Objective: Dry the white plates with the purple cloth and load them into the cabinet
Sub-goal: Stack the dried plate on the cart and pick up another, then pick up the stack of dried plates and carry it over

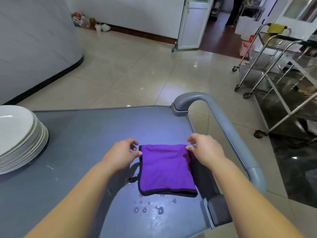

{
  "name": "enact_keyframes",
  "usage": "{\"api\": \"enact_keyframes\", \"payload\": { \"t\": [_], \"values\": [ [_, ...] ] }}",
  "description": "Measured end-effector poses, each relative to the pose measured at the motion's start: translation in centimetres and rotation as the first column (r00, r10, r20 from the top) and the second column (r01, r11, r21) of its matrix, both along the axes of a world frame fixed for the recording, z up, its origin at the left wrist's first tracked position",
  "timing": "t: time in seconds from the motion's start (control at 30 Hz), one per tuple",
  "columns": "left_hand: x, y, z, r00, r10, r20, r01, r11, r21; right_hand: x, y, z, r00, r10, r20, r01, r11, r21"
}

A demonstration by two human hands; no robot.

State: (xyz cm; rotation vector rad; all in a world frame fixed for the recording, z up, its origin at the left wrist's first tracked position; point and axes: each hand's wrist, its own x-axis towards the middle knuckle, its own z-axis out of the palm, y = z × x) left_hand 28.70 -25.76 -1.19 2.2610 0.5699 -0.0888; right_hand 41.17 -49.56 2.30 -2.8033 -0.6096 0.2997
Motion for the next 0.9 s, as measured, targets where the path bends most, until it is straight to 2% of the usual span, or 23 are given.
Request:
{"api": "enact_keyframes", "payload": {
  "t": [0.07,0.13,0.3,0.57,0.77,0.9],
  "values": [
    [0.0,0.7,0.3,0.999,0.0,-0.039,0.005,0.993,0.122,0.6,0.2,0.1,0.999,0.004,0.041,-0.004,1.0,-0.006],
    [-0.3,1.4,0.5,0.994,-0.016,-0.104,0.037,0.979,0.2,1.0,0.5,0.3,0.998,0.054,0.013,-0.053,0.998,-0.027],
    [-2.7,2.7,0.1,0.973,0.022,-0.229,0.045,0.958,0.283,1.4,2.9,0.3,0.97,0.225,-0.094,-0.238,0.959,-0.156],
    [-11.1,5.0,-0.7,0.926,0.253,-0.28,-0.203,0.959,0.196,-1.5,11.1,-0.1,0.831,0.496,-0.253,-0.542,0.825,-0.161],
    [-17.9,8.8,-0.4,0.853,0.455,-0.257,-0.429,0.89,0.154,-5.6,17.5,0.0,0.733,0.605,-0.31,-0.666,0.73,-0.152],
    [-21.5,12.1,-0.3,0.795,0.567,-0.217,-0.556,0.823,0.112,-8.6,21.9,-0.2,0.706,0.625,-0.332,-0.693,0.705,-0.148]
  ]
}}
